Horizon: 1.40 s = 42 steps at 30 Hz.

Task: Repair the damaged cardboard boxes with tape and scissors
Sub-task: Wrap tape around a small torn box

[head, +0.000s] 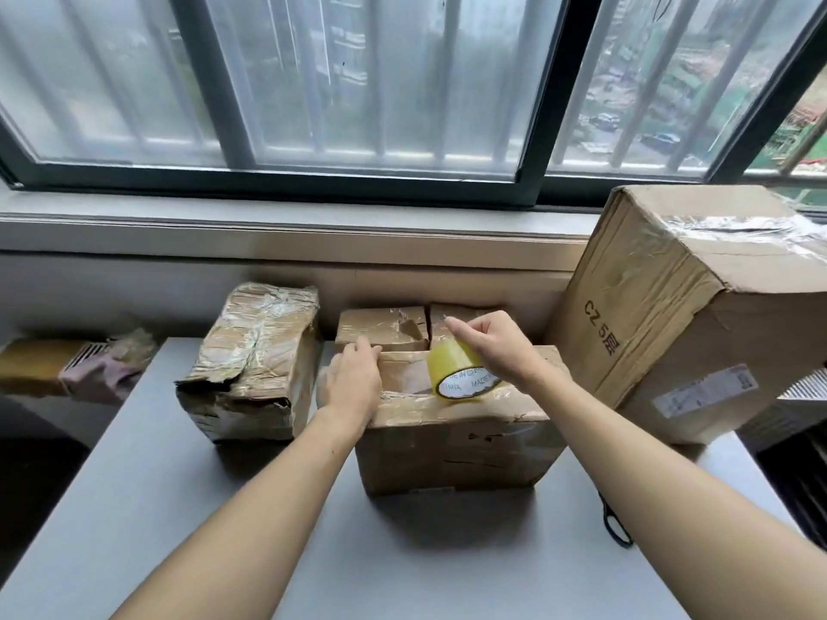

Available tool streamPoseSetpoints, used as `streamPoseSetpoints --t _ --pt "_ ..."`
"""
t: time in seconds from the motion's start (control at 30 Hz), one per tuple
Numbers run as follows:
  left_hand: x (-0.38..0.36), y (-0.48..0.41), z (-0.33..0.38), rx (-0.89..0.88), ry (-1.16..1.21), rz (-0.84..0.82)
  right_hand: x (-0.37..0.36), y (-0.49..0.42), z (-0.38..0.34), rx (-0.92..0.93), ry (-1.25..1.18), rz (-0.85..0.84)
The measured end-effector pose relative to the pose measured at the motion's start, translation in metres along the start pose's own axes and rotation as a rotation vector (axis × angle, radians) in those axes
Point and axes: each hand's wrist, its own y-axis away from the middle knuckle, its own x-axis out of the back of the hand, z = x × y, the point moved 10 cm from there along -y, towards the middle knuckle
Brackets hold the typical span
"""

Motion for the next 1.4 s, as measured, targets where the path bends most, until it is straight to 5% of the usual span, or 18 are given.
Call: streamPoseSetpoints --t 0.17,0.47,0.73,0.9,1.03,1.23,1.4 --pt "0.005 -0.007 0.063 -0.334 -0.006 0.077 -0.001 0.004 0.015 -0.053 -0.141 -0.021" --pt "-0.023 -0.006 0.063 -0.385 -0.158 -0.014 -0.018 0.008 0.042 -0.199 -0.415 0.042" --pt "-0.016 -0.007 0.061 -0.378 -0.159 0.086 0.047 0.002 0.014 -0.02 0.209 0.026" --pt "-0.013 -0.002 0.069 -0.397 -0.195 0.081 0.05 0.005 0.023 -0.032 0.182 0.019" --pt "0.0 -0.007 0.086 -0.373 0.02 0.104 0.063 0.009 0.039 -0.039 0.028 0.096" --pt "0.023 0.007 0.169 -0.457 0.512 -0.136 0.081 0.022 0.051 -0.045 -0.054 0.184" --pt "-0.001 0.024 0.21 -0.569 0.245 -0.375 0.112 0.043 0.066 -0.086 -0.038 0.322"
